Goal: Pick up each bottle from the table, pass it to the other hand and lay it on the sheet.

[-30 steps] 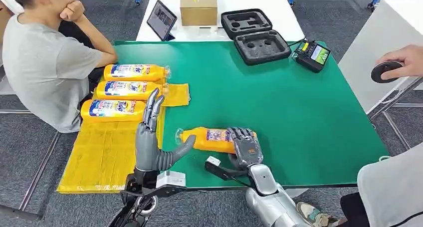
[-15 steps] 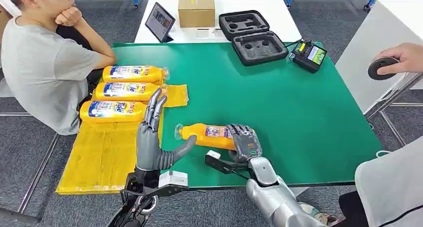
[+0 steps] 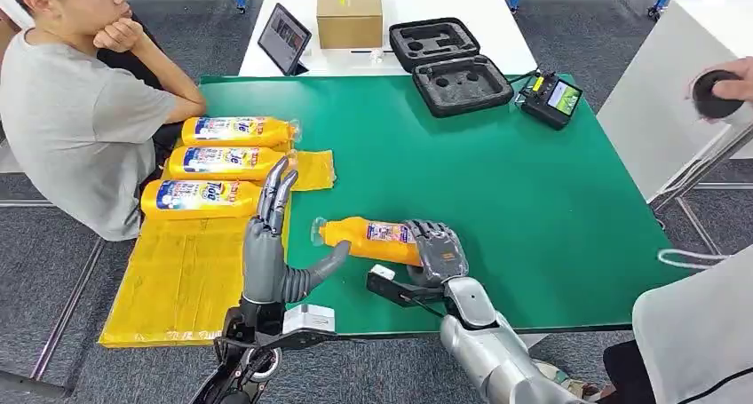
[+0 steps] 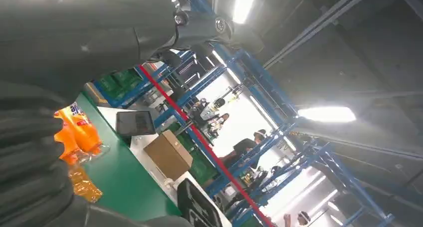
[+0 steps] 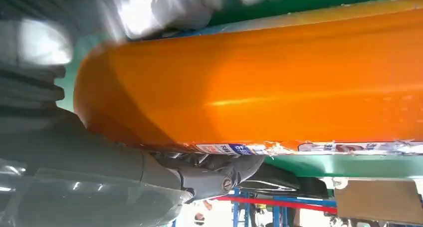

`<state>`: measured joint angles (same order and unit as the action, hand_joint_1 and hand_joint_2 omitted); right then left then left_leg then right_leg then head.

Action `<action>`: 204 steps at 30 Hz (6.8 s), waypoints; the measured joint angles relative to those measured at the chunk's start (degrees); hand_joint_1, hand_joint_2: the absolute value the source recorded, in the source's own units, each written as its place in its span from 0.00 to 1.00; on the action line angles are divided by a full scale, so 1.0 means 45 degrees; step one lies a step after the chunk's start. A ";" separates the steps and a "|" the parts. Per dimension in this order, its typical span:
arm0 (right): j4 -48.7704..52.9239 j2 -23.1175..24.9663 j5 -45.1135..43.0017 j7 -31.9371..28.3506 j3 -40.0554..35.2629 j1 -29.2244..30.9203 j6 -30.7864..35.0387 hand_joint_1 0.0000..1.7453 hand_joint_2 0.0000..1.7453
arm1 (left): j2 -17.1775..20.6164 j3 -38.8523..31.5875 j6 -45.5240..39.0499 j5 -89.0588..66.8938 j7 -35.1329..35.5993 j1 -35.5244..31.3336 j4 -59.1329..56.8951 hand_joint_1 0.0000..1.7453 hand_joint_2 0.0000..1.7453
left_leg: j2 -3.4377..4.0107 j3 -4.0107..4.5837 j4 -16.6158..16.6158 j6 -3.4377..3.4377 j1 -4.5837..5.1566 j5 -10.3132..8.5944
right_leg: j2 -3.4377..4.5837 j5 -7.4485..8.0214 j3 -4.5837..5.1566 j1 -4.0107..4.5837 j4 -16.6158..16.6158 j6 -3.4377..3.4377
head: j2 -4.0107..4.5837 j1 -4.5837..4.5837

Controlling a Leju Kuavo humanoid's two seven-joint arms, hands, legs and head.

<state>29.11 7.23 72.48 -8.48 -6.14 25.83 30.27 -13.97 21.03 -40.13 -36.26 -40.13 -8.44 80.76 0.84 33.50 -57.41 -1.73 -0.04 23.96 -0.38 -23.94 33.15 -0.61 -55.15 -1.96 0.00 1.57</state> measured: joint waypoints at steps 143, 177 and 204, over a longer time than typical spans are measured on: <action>0.0840 0.1656 -1.1968 -0.6985 -0.4080 -0.0254 -0.1263 0.00 1.00 | -0.1078 0.0627 0.1229 1.0754 -0.0034 -0.1426 -0.4503 1.00 1.00 | -0.0014 0.0354 -0.0012 -0.0001 -0.0005 -0.0041 | 0.0003 0.0044 0.0194 0.0006 -0.0016 0.0007 | 0.0000 0.0005; 0.1151 0.1078 -1.4373 -0.7009 -0.3186 -0.1861 -0.1885 0.00 0.00 | 0.1336 -0.7358 0.0000 -0.7807 0.1634 -0.1729 -0.4528 1.00 1.00 | -0.0009 0.0361 -0.0008 0.0016 -0.0016 -0.0054 | 0.0005 0.0042 0.0210 0.0016 -0.0020 0.0013 | 0.0000 0.0000; 0.2535 0.0991 -1.4892 -0.7009 -0.3162 -0.1724 -0.2434 0.00 1.00 | 0.3327 -0.2549 0.1418 -0.6275 0.4527 -0.3348 -0.9049 0.00 1.00 | -0.0064 0.0313 -0.0003 0.0008 -0.0010 -0.0073 | -0.0068 0.0039 0.0134 0.0007 -0.0018 0.0015 | 0.0000 0.0000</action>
<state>40.52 11.69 5.46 -40.02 -20.37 18.08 19.32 1.01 9.55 -33.75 -64.50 -19.76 -23.51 40.04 0.55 34.91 -57.43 -1.70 -0.08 23.63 -0.69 -23.76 33.76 -0.58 -55.23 -1.89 0.00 1.57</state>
